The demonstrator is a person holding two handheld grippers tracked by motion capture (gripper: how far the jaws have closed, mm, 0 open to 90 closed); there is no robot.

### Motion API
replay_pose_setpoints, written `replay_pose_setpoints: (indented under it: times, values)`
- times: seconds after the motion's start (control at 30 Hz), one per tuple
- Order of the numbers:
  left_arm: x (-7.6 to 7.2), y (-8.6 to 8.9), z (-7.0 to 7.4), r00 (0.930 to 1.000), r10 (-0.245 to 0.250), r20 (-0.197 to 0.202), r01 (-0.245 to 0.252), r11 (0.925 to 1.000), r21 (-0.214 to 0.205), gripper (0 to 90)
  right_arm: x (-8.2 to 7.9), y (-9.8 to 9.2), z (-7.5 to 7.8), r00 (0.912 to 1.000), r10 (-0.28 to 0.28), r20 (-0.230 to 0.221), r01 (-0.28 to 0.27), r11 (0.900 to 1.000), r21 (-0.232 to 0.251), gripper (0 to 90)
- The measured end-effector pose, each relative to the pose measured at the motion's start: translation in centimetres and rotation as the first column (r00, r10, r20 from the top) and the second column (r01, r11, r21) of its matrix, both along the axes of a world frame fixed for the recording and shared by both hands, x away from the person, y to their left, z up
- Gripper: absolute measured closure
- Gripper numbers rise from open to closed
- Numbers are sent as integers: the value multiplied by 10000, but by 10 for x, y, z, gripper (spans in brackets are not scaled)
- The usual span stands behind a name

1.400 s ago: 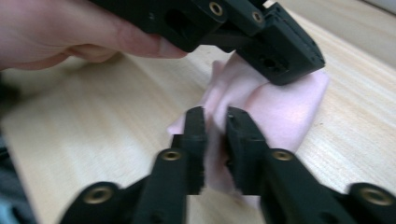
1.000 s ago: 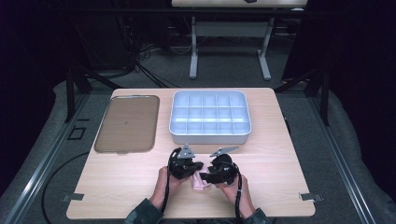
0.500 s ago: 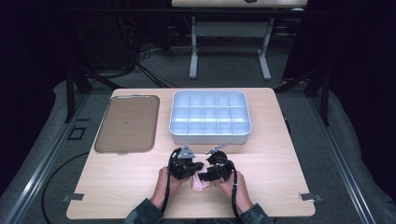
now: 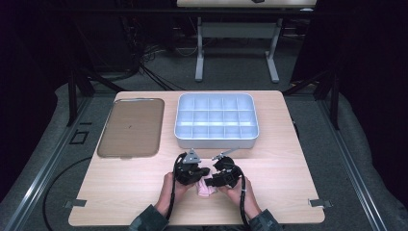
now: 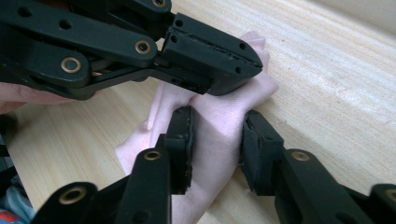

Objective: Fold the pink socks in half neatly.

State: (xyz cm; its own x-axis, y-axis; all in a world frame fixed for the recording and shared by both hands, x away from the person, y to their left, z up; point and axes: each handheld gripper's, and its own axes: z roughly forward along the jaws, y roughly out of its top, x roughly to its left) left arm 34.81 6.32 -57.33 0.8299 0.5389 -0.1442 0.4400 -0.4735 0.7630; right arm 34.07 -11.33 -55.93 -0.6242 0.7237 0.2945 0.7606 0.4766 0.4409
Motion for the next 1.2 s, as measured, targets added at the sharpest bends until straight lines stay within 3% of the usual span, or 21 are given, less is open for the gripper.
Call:
replay_pose_setpoints:
  times: [0.07, 0.13, 0.43, 0.53, 0.83, 0.97, 1.07, 1.2]
  values:
    - [0, 0, 0, 10000, -5, -19, 5, 10000, -12, 899, 1, -1, -1, 10000, 86, -1, -86, 10000, 46, 700]
    - [0, 0, 0, 10000, 7, -57, -7, 10000, -53, 899, 1, -3, -4, 10000, 48, -10, -47, 9990, 436, 745]
    - [1, 0, 1, 9999, -11, -135, 9, 9999, -117, 897, -2, -7, -2, 9995, 268, 179, -270, 9995, 156, 782]
    - [2, 1, 1, 9999, -20, -158, 16, 9997, -244, 881, -2, -8, -3, 9993, 232, 283, -239, 9994, 256, 785]
    - [3, 11, 6, 9990, 294, -333, -310, 9984, -476, 680, -3, -8, -1, 9986, 431, 301, -431, 9991, 13, 790]
    - [2, 19, 10, 9980, 462, -428, -480, 9979, -433, 645, -3, -7, 0, 9979, 570, 304, -571, 9984, 20, 791]
    - [-1, 23, 12, 9975, 486, -520, -497, 9986, -196, 656, -5, -4, -3, 9969, 391, 679, -424, 9980, 471, 791]
    - [-1, 24, 9, 9965, 475, -687, -480, 9988, -54, 712, -8, 1, -2, 9940, 523, 961, -566, 9975, 423, 792]
